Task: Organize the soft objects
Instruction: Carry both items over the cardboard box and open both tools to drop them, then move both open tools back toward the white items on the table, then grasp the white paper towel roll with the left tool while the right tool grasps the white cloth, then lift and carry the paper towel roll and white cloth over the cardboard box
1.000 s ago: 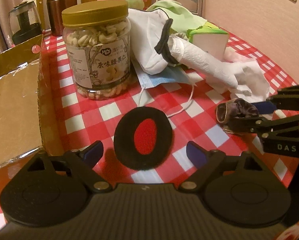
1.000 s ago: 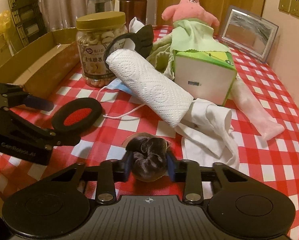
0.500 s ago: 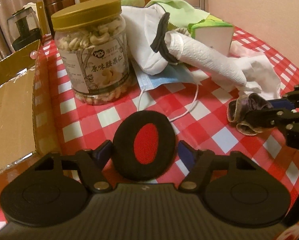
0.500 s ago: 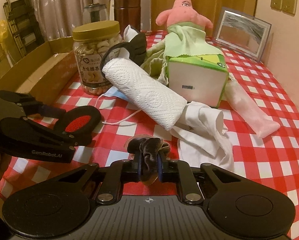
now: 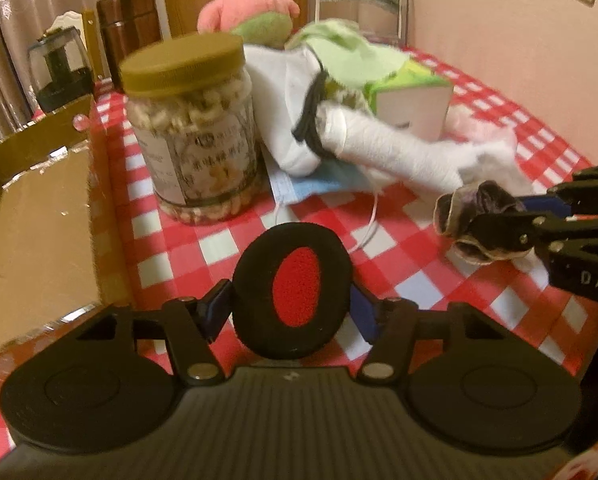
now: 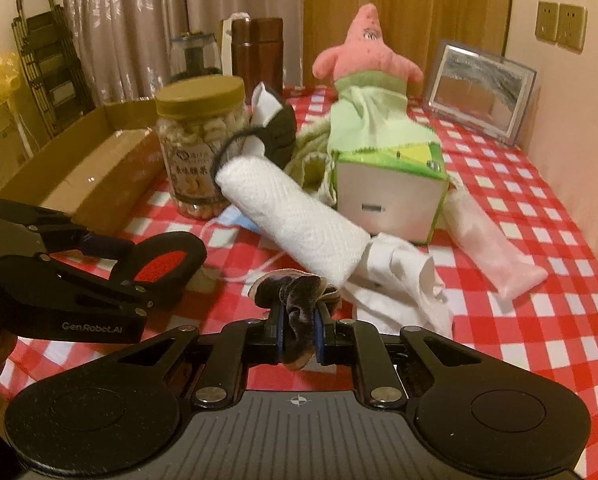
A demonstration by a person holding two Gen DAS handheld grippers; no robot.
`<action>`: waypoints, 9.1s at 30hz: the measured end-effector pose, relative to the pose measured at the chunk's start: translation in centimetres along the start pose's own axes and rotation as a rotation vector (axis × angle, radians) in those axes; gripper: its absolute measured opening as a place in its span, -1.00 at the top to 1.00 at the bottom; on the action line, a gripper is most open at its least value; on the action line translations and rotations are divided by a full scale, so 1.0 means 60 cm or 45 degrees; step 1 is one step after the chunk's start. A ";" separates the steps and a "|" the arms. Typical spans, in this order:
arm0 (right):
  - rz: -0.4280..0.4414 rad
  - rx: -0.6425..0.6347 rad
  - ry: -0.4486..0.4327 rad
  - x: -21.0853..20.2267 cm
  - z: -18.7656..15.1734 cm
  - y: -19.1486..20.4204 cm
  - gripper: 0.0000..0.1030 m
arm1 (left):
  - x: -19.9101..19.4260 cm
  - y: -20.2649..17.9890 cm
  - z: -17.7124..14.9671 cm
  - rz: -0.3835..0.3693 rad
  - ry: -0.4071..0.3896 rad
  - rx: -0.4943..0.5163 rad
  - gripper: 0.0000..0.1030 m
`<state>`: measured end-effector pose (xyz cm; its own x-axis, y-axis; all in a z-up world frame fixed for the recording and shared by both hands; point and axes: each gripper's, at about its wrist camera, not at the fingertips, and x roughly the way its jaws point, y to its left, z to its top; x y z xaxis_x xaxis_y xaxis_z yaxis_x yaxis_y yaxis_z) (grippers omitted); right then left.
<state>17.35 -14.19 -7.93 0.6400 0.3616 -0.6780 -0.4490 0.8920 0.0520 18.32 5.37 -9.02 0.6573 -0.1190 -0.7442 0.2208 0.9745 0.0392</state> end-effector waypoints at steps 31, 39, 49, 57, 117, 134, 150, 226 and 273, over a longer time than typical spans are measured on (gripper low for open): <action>0.539 -0.277 -0.126 0.143 0.174 0.271 0.71 | -0.121 0.356 -0.041 0.367 0.012 -0.294 -0.19; 0.579 -0.239 -0.123 0.177 0.178 0.274 -0.31 | -0.108 0.365 -0.051 0.386 0.006 -0.310 -0.56; 0.511 -0.303 -0.154 0.137 0.173 0.266 -0.31 | -0.140 0.346 -0.042 0.379 -0.048 -0.329 -0.56; 0.391 -0.259 -0.189 0.072 0.160 0.219 -0.31 | -0.185 0.289 -0.006 0.347 -0.106 -0.303 -0.56; -0.106 0.066 -0.077 -0.103 -0.024 -0.163 -0.31 | -0.039 -0.090 0.068 -0.098 -0.124 -0.166 -0.75; 0.002 -0.249 0.059 -0.039 -0.012 -0.147 -0.31 | 0.006 -0.184 0.015 0.204 -0.171 1.297 -0.57; 0.049 -0.874 0.181 0.029 -0.015 -0.115 -0.31 | 0.084 -0.196 0.007 0.206 -0.163 1.809 0.07; -0.001 -0.489 -0.008 -0.130 0.060 -0.056 0.85 | -0.170 -0.128 0.066 0.045 -0.141 0.256 0.58; 0.415 -0.384 -0.110 0.016 0.266 0.294 0.85 | -0.246 0.323 0.038 0.324 -0.064 -0.360 0.58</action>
<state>20.01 6.19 4.01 0.4793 0.6433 -0.5970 -0.7892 0.6136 0.0276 14.53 25.56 4.27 0.7018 0.1311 -0.7002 -0.1567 0.9873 0.0278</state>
